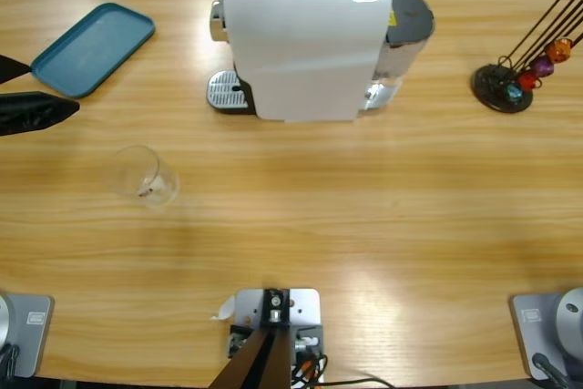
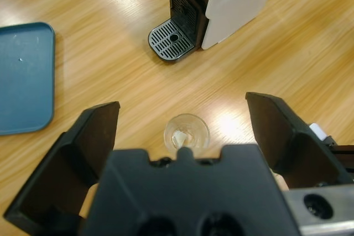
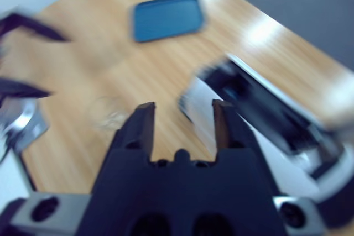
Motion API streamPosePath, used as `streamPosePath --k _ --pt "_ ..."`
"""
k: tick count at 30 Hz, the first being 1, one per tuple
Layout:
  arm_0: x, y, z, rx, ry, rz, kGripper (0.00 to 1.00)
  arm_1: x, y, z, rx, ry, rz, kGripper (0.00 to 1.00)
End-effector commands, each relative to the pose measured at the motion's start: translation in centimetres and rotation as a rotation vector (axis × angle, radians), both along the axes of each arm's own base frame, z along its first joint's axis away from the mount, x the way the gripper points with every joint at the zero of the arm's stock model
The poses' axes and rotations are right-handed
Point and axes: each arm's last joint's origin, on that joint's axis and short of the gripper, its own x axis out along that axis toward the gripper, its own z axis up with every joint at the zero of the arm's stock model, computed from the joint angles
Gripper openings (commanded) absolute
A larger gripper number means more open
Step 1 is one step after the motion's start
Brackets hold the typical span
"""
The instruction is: Pour coffee
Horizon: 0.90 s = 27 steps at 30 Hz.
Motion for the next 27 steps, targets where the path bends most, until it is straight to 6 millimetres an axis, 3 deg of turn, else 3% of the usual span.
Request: streamPosePath --k 1,5,10,14,21,27 --pt "-1.5 1.7 -0.6 -0.026 0.005 0.034 0.987 -2.1 -4.6 -2.3 0.049 0.026 -0.388 0.0" --pt "-1.5 1.7 -0.4 -0.034 0.002 0.035 0.987 -1.4 -5.7 -1.1 0.124 -0.061 -0.51 0.0" --pt "-1.4 1.6 -0.6 -0.023 0.012 0.035 0.987 1.8 -6.2 0.9 0.298 -0.132 -0.591 0.0" --pt "-1.3 1.5 -0.8 -0.015 0.019 0.035 0.987 3.4 -4.1 0.4 0.335 -0.092 -0.56 0.0" --pt "-1.4 1.6 -1.2 -0.008 0.028 0.036 0.987 1.9 -0.3 -0.8 0.419 0.015 -0.467 0.0" --pt "-1.4 1.6 -1.2 -0.01 0.026 0.036 0.987 2.5 1.6 -1.8 0.464 0.087 -0.359 0.0"
